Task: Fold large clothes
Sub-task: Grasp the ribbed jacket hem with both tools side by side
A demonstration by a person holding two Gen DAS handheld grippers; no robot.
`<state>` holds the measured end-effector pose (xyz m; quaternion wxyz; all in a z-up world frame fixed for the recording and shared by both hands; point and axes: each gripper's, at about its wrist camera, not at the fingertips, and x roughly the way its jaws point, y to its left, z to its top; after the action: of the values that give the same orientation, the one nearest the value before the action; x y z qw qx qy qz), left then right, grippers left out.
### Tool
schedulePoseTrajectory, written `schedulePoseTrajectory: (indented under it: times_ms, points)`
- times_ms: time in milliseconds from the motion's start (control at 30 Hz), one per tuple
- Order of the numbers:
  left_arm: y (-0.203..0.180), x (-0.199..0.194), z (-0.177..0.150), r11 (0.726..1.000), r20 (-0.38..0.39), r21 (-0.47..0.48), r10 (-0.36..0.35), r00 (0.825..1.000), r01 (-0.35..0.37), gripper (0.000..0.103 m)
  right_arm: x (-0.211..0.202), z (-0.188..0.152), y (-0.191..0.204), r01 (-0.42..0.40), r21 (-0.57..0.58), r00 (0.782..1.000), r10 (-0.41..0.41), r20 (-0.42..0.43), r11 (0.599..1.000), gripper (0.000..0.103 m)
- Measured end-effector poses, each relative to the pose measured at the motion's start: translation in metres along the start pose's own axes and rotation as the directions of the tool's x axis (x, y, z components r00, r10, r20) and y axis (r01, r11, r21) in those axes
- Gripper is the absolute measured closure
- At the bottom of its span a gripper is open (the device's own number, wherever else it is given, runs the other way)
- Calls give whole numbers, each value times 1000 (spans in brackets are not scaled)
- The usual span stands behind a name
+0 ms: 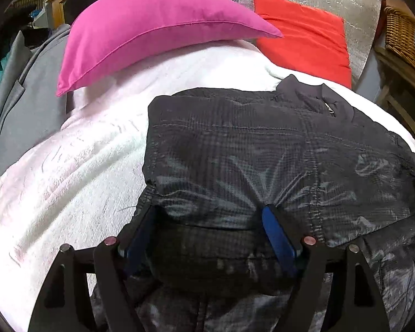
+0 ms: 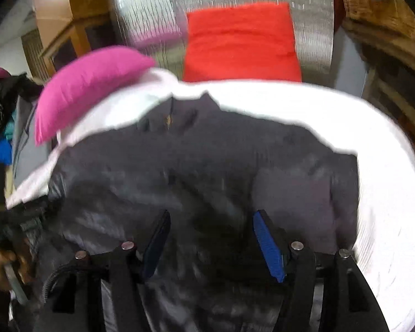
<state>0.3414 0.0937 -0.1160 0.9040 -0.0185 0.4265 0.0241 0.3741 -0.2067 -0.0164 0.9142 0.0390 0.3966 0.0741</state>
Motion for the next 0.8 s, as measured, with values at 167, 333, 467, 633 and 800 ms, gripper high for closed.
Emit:
schedulePoseTrajectory:
  times_ms: [167, 333, 467, 633, 800]
  points:
    - [-3, 2, -1, 1000, 4, 5, 2, 1000, -2, 23, 58, 1, -20, 40, 62, 991, -32, -130, 997, 31]
    - [-4, -2, -2, 1000, -2, 9, 8, 1000, -8, 23, 25, 2, -9, 38, 77, 994, -30, -101, 996, 31]
    - [-2, -14, -1, 1000, -22, -5, 4, 1000, -4, 23, -23, -20, -2, 32, 54, 997, -28, -75, 998, 31]
    - [14, -67, -20, 999, 24, -13, -44, 999, 44, 23, -89, -69, -9, -13, 83, 998, 18, -52, 996, 31]
    - [63, -126, -86, 994, 5, -69, -85, 996, 85, 23, -151, -148, -36, -55, 211, 995, 71, -70, 976, 31]
